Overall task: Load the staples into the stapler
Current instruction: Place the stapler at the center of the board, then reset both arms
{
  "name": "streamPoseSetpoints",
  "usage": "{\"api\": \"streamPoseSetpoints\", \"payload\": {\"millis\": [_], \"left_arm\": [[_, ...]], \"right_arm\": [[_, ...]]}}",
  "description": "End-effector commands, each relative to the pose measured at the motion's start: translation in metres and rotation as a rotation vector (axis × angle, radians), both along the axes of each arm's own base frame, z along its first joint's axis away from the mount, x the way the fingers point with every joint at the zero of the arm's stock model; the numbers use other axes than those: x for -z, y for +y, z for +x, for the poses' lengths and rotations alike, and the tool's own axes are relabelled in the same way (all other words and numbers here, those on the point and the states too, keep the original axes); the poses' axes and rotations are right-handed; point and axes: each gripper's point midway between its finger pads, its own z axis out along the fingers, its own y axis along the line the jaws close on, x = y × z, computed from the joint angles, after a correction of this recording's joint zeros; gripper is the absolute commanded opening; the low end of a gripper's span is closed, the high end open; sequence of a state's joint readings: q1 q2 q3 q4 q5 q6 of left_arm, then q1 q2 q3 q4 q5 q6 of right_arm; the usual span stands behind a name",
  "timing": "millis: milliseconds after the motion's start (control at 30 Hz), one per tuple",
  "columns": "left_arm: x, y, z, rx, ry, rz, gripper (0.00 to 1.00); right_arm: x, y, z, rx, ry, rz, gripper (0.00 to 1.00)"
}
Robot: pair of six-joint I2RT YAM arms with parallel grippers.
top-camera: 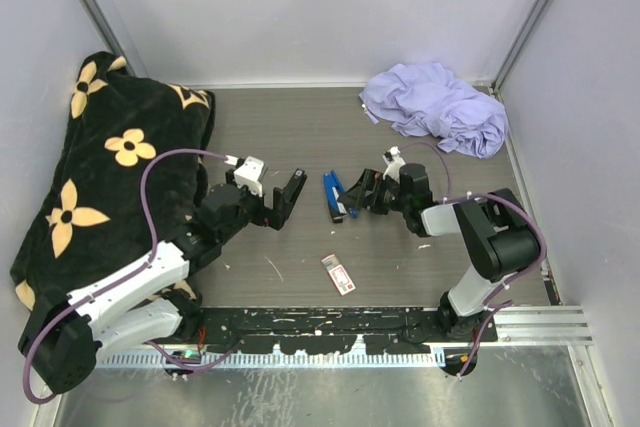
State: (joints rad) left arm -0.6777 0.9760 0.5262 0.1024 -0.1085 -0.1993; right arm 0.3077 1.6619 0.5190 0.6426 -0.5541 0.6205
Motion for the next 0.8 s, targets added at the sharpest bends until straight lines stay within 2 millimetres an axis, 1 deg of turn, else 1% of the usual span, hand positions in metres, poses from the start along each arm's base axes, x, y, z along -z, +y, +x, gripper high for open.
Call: {"api": "streamPoseSetpoints", "payload": {"millis": [0, 100, 200, 267, 367, 400, 500, 533, 600, 633, 700, 733, 767], "left_arm": [[-0.016, 0.005, 0.005, -0.037, -0.033, -0.044, 0.96], [-0.019, 0.011, 0.007, -0.056, -0.034, -0.047, 0.98], [-0.019, 0.024, 0.014, -0.112, -0.019, -0.033, 1.00], [-0.014, 0.044, 0.023, -0.197, 0.014, -0.022, 0.99], [-0.006, 0.083, 0.041, -0.344, 0.053, -0.038, 0.99], [-0.004, 0.097, 0.045, -0.391, 0.059, -0.051, 0.99], [-0.003, 0.140, 0.055, -0.534, 0.059, -0.117, 0.99], [-0.001, 0.154, 0.054, -0.573, 0.051, -0.135, 0.99], [-0.007, 0.178, 0.050, -0.648, -0.016, -0.150, 0.98], [-0.009, 0.188, 0.047, -0.676, -0.055, -0.137, 0.98], [-0.009, 0.201, 0.040, -0.700, -0.142, -0.082, 0.98], [-0.005, 0.208, 0.035, -0.724, -0.178, -0.066, 0.98], [-0.005, 0.211, 0.033, -0.739, -0.219, -0.079, 0.98]], "right_arm": [[0.016, -0.021, -0.001, 0.053, 0.001, -0.135, 0.98], [0.013, -0.031, 0.003, 0.078, -0.021, -0.200, 0.99], [0.002, -0.048, 0.010, 0.134, -0.063, -0.295, 0.99], [-0.007, -0.065, 0.018, 0.187, -0.100, -0.384, 0.99], [-0.021, -0.098, 0.029, 0.289, -0.138, -0.491, 0.99], [-0.026, -0.111, 0.032, 0.326, -0.150, -0.502, 0.99], [-0.042, -0.158, 0.041, 0.483, -0.164, -0.489, 0.99], [-0.049, -0.174, 0.042, 0.546, -0.179, -0.475, 0.99], [-0.062, -0.203, 0.040, 0.669, -0.240, -0.467, 0.99], [-0.067, -0.215, 0.037, 0.723, -0.269, -0.478, 0.99], [-0.076, -0.232, 0.031, 0.810, -0.329, -0.509, 0.99], [-0.079, -0.238, 0.027, 0.847, -0.361, -0.520, 0.99], [-0.082, -0.244, 0.025, 0.882, -0.394, -0.526, 0.99]]}}
